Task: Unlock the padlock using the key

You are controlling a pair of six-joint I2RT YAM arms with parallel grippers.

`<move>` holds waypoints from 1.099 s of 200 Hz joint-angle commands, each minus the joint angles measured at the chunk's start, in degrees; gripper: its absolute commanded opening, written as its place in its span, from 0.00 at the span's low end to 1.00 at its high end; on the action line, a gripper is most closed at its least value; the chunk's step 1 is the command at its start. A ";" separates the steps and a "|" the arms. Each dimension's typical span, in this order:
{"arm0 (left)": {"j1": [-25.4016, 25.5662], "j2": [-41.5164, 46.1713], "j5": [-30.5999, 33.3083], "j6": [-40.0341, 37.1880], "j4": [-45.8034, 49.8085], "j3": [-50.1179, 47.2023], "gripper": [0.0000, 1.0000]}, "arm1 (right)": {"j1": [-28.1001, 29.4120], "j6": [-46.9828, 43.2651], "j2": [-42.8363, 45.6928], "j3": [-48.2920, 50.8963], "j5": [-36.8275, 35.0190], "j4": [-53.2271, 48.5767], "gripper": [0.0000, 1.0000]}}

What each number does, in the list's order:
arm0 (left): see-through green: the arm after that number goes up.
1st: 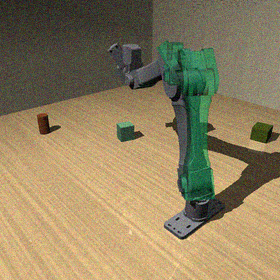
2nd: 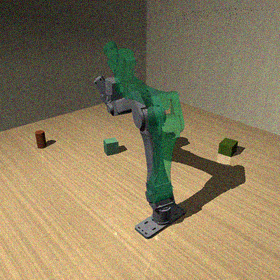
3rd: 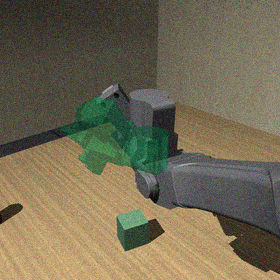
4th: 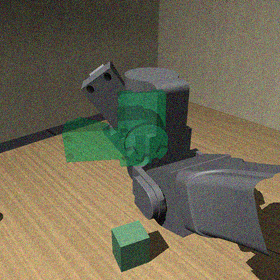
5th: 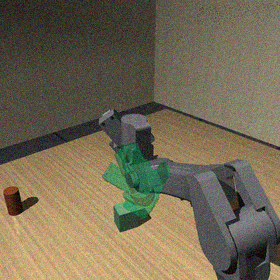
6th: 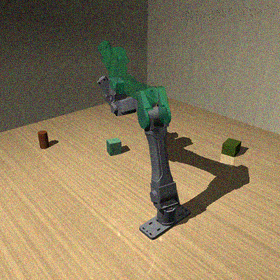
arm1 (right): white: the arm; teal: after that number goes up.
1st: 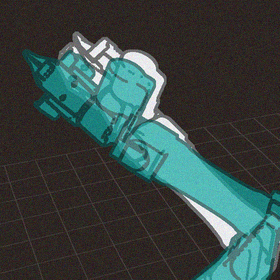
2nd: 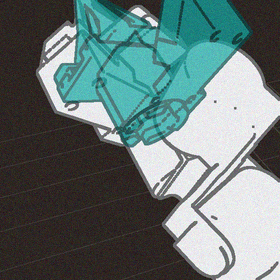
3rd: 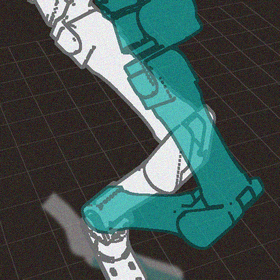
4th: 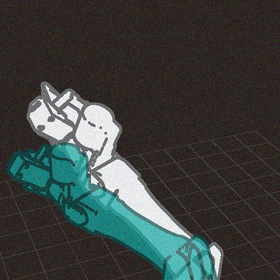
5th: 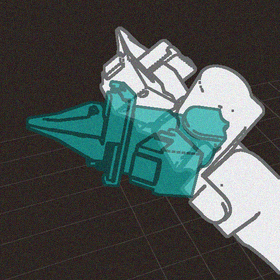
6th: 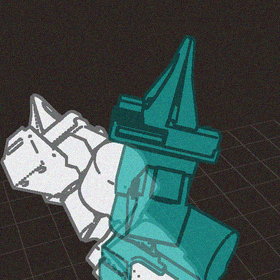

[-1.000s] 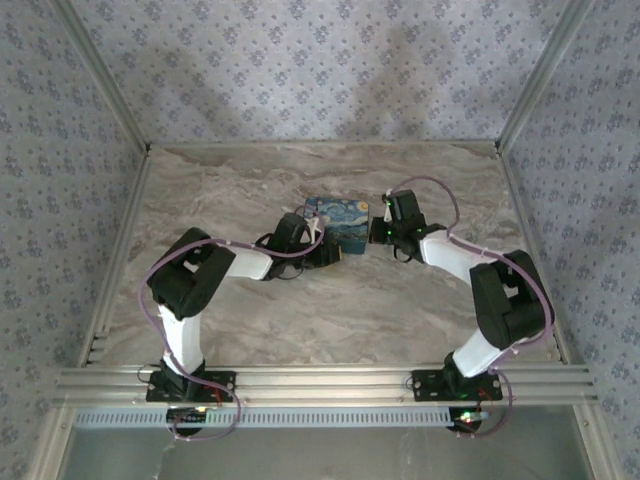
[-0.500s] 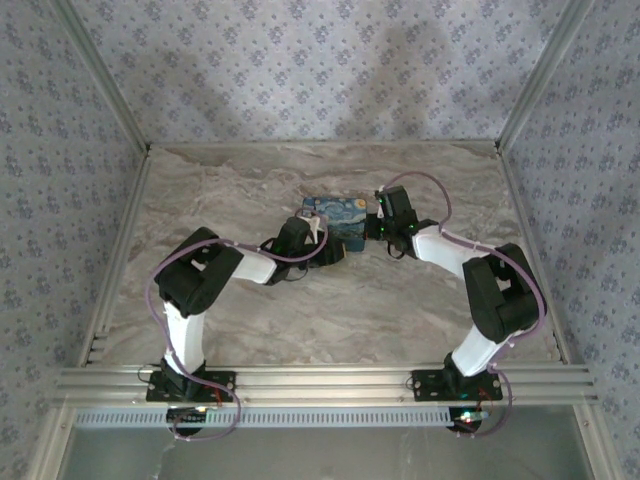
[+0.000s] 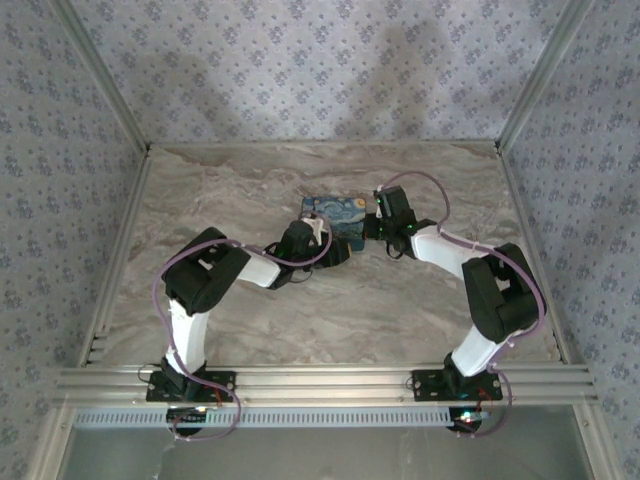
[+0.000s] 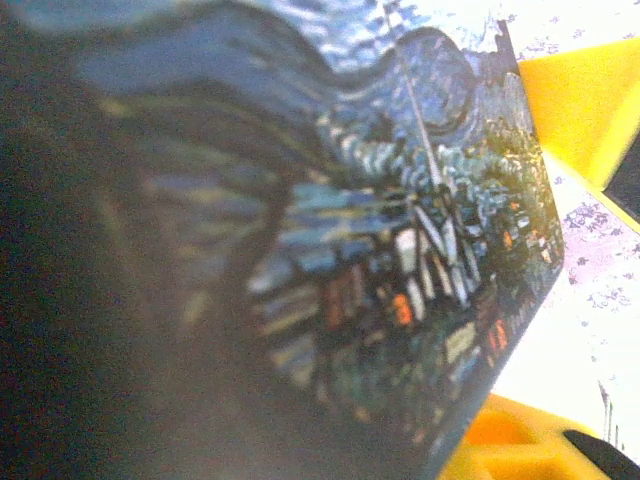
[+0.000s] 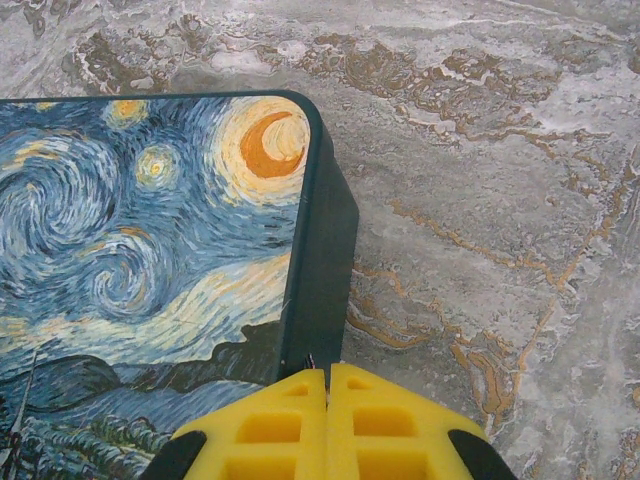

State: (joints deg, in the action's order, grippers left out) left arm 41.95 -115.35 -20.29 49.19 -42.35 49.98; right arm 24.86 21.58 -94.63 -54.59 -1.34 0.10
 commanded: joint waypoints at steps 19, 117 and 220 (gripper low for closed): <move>0.42 -5.18 -0.31 5.72 11.23 -3.50 0.38 | 2.04 -0.49 -0.52 -1.06 3.56 -0.10 0.00; -0.40 -2.93 6.89 7.45 1.06 -11.71 0.36 | 2.51 -0.42 -1.14 -1.31 3.45 0.01 0.00; -0.52 -5.91 8.24 8.16 -5.59 -13.09 0.25 | 3.60 0.00 -2.05 -1.70 3.10 0.03 0.00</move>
State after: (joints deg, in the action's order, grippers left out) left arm 41.91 -115.52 -11.88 50.63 -60.05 39.81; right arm 26.74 21.61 -95.04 -54.72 -0.25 0.32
